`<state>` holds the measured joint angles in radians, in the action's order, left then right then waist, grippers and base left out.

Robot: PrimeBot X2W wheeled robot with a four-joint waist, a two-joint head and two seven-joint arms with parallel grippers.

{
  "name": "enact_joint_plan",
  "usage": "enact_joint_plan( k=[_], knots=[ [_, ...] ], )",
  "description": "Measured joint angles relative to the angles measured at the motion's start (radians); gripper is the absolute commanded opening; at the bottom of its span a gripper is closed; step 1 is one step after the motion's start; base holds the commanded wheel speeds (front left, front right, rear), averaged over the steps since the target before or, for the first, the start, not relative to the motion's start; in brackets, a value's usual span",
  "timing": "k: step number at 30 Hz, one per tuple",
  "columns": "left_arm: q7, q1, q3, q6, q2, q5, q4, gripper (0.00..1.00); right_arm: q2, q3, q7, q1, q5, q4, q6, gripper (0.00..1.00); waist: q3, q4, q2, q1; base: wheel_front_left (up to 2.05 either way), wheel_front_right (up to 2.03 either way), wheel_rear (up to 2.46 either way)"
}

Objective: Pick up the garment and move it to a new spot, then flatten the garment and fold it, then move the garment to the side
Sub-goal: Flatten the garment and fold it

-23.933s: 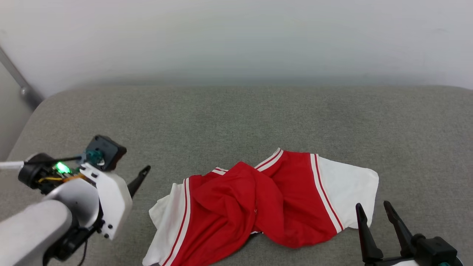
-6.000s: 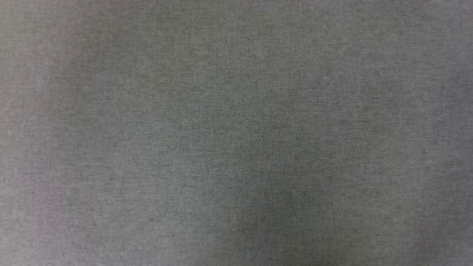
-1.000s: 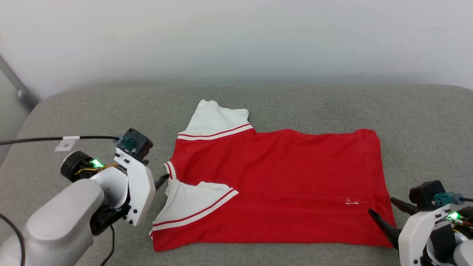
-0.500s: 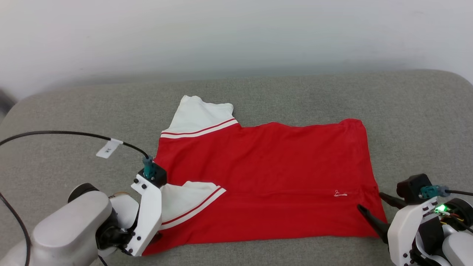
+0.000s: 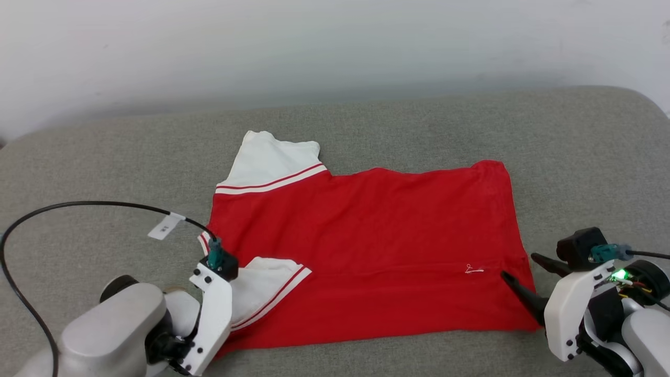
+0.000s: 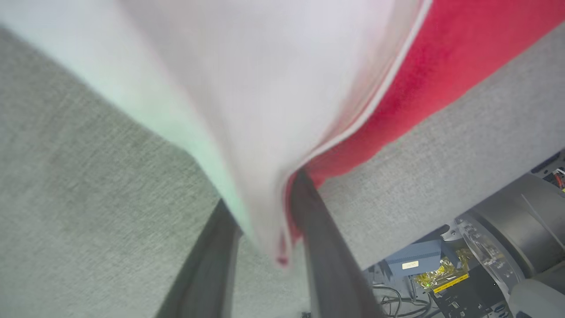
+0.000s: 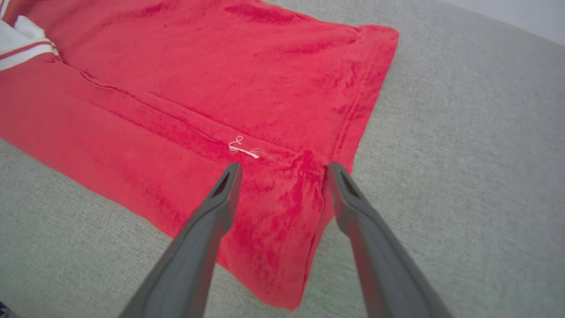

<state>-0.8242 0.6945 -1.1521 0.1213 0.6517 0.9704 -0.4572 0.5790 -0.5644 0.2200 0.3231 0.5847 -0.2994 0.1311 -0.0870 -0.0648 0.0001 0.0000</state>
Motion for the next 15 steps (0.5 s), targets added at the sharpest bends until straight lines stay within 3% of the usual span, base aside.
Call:
enact_joint_plan(
  k=[8,12,13,15],
  knots=[
    [0.024,-0.008,-0.008,0.005,0.003,0.036,0.022,0.0,0.12,-0.067,0.119,0.109,0.018,0.062,0.0,1.0,0.039,0.009,0.0,0.0,0.0,0.0,0.0],
    [0.027,-0.002,-0.019,0.007,0.021,0.044,0.057,0.0,0.203,-0.146,0.287,0.176,0.092,0.111,0.0,1.0,0.047,0.016,0.0,0.0,0.0,0.0,0.0],
    [0.027,-0.002,-0.019,0.007,0.021,0.044,0.057,0.0,0.203,-0.146,0.287,0.176,0.092,0.111,0.0,1.0,0.047,0.016,0.0,0.0,0.0,0.0,0.0],
    [0.028,0.007,-0.035,0.007,0.031,0.057,0.095,0.0,0.251,-0.209,0.434,0.218,0.157,0.128,0.0,1.0,0.045,0.021,0.0,0.0,0.0,0.0,0.0]
  ],
)
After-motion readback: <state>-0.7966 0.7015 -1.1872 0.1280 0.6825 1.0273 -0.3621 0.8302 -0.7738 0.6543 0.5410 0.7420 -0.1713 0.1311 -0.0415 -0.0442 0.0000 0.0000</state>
